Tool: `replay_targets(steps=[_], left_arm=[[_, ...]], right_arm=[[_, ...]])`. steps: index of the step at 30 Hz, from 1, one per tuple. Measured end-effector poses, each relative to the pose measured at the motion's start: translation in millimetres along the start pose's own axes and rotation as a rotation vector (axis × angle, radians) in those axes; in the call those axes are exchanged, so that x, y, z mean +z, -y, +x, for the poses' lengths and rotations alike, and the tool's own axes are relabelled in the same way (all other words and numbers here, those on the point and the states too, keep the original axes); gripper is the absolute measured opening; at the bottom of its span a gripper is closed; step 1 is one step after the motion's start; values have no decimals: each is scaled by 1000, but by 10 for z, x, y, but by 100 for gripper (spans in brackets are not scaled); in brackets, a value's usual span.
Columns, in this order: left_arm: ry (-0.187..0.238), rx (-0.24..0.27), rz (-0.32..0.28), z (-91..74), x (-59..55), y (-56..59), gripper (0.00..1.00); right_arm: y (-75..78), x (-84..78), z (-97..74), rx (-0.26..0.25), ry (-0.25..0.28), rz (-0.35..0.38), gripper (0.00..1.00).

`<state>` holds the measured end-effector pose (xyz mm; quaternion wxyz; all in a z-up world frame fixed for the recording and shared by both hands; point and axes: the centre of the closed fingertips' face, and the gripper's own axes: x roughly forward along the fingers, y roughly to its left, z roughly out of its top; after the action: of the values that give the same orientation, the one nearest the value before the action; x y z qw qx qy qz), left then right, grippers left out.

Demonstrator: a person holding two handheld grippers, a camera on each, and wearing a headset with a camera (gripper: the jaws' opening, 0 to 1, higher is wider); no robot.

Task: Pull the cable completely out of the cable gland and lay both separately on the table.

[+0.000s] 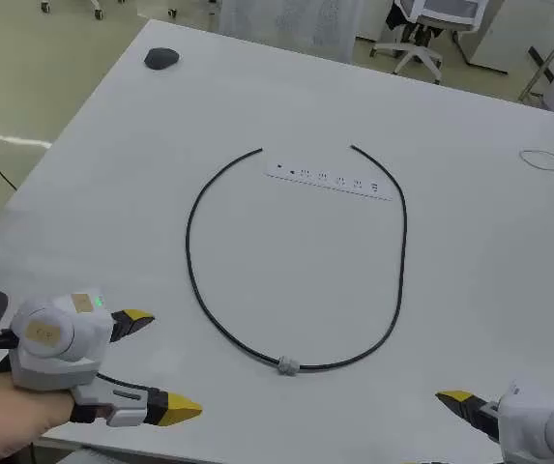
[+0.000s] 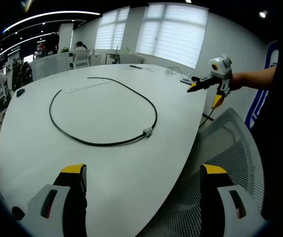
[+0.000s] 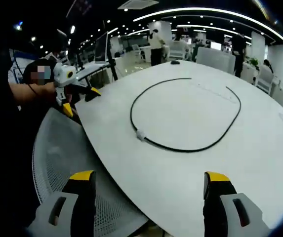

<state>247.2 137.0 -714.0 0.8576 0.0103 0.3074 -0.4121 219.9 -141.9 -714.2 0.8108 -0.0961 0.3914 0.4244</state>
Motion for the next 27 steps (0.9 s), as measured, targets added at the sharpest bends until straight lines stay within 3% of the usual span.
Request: replay_targets(steps=[6,11,15,18,23,27], left_arm=[[1,-11,6,11,-6,22,92],[18,-23,-13,9,9,33,96],[9,-46,-13,9,-6,68,99],[-17,-48,-2,12,-47,67,99],[-4,-48,0,17,-17,74,99],[-10,-38,-9,69,-44,49,97]], right_arm=[[9,40,-18,-1,36,45,92],[-31,192,6,9,74,50,97],[-74,256,39,29,95,65,99],[-78,257,67,34,87,60,99],[-54,285,97,30,80,37,99],[-2,231,151,27,24,-24,96]])
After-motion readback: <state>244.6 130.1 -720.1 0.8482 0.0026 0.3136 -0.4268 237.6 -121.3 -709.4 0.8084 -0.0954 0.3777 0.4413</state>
